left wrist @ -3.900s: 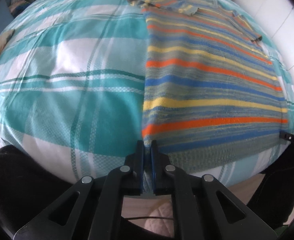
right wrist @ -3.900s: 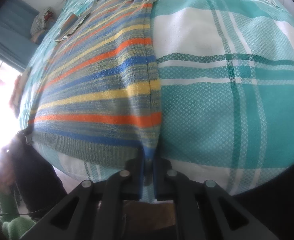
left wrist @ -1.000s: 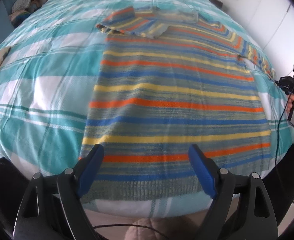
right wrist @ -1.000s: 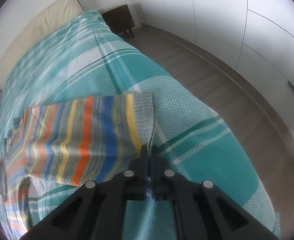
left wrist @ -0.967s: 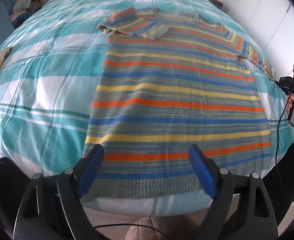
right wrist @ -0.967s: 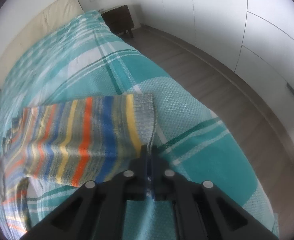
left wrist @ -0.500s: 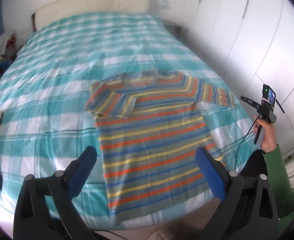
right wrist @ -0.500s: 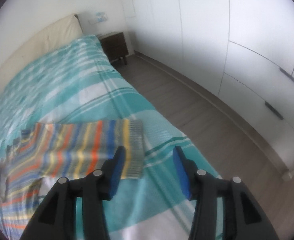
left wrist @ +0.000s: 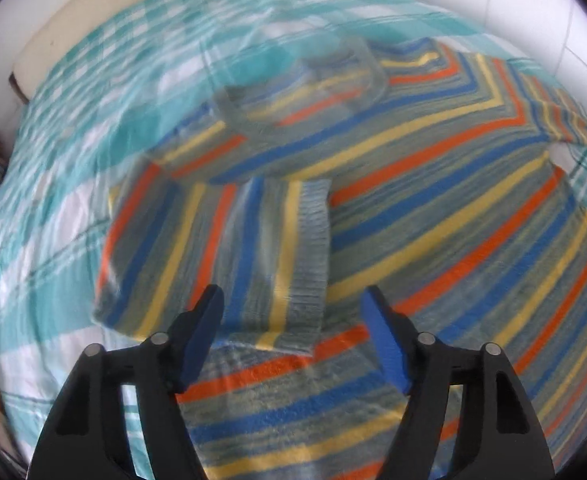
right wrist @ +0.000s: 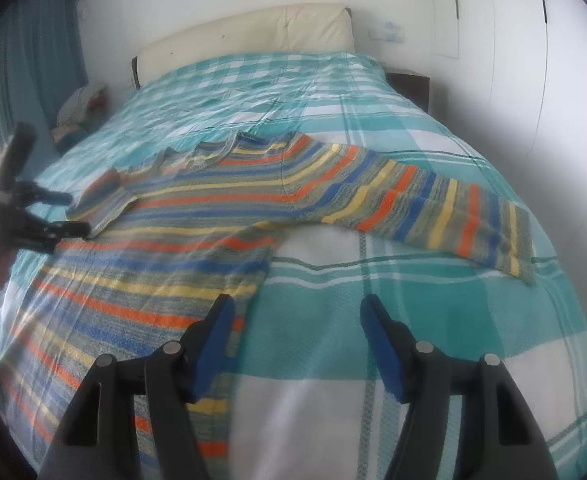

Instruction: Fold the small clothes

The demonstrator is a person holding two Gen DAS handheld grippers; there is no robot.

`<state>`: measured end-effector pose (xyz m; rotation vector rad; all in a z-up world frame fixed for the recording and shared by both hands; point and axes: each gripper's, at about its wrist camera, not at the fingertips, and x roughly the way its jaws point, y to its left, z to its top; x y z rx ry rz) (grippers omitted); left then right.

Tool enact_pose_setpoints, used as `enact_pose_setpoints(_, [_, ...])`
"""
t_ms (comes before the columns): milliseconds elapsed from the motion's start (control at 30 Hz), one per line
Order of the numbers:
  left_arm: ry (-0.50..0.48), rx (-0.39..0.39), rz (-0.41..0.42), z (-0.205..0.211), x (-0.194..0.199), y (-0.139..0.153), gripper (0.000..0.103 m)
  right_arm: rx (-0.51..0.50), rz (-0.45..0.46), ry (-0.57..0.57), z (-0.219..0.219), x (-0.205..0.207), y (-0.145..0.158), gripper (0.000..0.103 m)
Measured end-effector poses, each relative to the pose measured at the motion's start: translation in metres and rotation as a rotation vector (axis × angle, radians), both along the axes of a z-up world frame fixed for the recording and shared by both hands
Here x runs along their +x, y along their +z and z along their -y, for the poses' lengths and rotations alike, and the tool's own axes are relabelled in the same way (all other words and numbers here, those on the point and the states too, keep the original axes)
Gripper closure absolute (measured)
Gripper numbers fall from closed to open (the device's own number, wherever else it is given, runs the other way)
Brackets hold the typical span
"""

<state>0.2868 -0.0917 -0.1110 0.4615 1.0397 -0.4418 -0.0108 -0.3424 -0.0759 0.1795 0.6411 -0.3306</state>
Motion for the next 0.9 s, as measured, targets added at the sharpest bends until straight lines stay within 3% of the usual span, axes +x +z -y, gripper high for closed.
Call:
enact_pose_setpoints(67, [0.026,-0.040,-0.035,-0.011,0.009,-0.015,0.032,0.010,0.006,-0.010,0.002,-0.001,-0.001,0.039])
enact_pose_setpoints(100, [0.028,-0.068,-0.038,-0.015,0.009,-0.017,0.037,0.013,0.010,-0.015,0.005,-0.005,-0.001,0.038])
enact_pose_setpoints(167, [0.026,-0.083,-0.029,-0.016,0.006,-0.015,0.070,0.012,0.015,-0.024,0.010,-0.002,-0.001,0.038])
enact_pose_setpoints(200, [0.024,-0.073,-0.023,-0.015,0.004,-0.012,0.098,0.011,0.018,-0.030,0.011,-0.002,-0.001,0.038])
enact_pose_setpoints(267, [0.048,-0.079,-0.009,-0.019,0.004,-0.004,0.099,0.017,0.028,-0.043,0.015,-0.001,0.001,0.038])
enact_pose_setpoints(367, [0.204,-0.238,0.011,-0.064,0.013,0.025,0.100,0.027,0.049,-0.069,0.022,-0.006,0.006,0.038])
enact_pose_setpoints(500, [0.623,-0.512,-0.002,-0.198,0.024,0.054,0.100,0.015,0.077,-0.096,0.026,-0.015,0.012,0.038])
enact_pose_setpoints(567, [0.794,-0.543,0.002,-0.255,0.021,0.051,0.100,0.022,0.081,-0.101,0.029,-0.017,0.013,0.038])
enact_pose_setpoints(633, [0.901,-0.544,-0.012,-0.297,0.016,0.039,0.100,0.043,0.078,-0.097,0.031,-0.015,0.012,0.038])
enact_pose_setpoints(733, [0.974,-0.574,-0.053,-0.334,0.004,0.015,0.100,0.049,0.065,-0.083,0.028,-0.009,0.009,0.038])
enact_pose_setpoints(900, [0.983,-0.676,-0.082,-0.352,-0.006,-0.007,0.095,0.026,0.033,-0.074,0.021,-0.005,0.002,0.038])
